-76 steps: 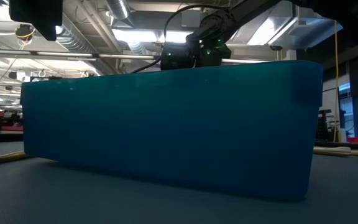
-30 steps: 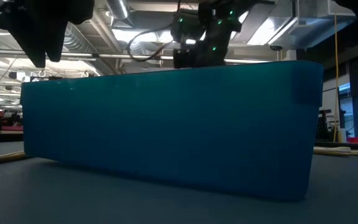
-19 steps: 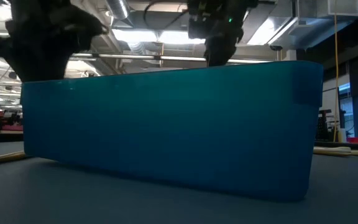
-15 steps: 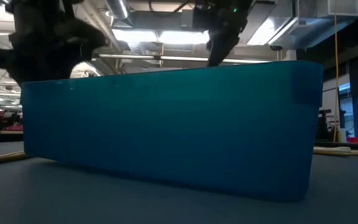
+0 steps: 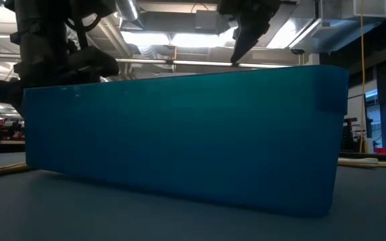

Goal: Sort silverware by color (type)
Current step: Put the golden knife into the blue bin

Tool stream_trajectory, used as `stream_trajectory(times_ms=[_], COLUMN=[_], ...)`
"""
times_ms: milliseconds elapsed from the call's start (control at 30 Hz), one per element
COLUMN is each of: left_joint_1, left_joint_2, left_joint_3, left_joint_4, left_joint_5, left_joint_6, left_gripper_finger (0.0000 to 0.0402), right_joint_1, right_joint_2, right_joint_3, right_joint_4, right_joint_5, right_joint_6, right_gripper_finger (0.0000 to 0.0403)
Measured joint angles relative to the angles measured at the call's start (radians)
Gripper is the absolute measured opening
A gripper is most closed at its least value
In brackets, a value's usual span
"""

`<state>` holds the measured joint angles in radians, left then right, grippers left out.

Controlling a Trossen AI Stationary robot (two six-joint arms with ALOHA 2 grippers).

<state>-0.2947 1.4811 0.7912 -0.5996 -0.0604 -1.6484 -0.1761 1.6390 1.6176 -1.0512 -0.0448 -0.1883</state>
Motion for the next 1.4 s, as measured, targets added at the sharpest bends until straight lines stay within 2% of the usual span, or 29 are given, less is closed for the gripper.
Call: stream_trajectory(times_ms=[100, 500, 767, 1400], left_joint_1=[-0.002, -0.067, -0.101, -0.105], left_joint_2=[0.000, 0.031, 0.122, 0.128], left_joint_3=[-0.007, -0.008, -0.006, -0.005], left_joint_4=[0.012, 0.024, 0.171, 0.122], left_joint_5=[0.028, 0.028, 0.046, 0.046], left_joint_6=[-0.025, -0.156, -0.175, -0.219], left_gripper_finger=[0.0147, 0.0147, 0.0147, 0.0146], right_joint_1=[0.000, 0.000, 0.000, 0.000], right_joint_2=[0.000, 0.000, 0.001, 0.001], right_joint_3=[0.000, 0.000, 0.000, 0.000], right_joint_4=[0.001, 0.001, 0.004, 0.003], right_joint_5=[0.000, 0.000, 0.000, 0.000], right_joint_6=[0.000, 0.000, 0.000, 0.000], right_gripper_finger=[0.0128, 0.0128, 0.0128, 0.0128])
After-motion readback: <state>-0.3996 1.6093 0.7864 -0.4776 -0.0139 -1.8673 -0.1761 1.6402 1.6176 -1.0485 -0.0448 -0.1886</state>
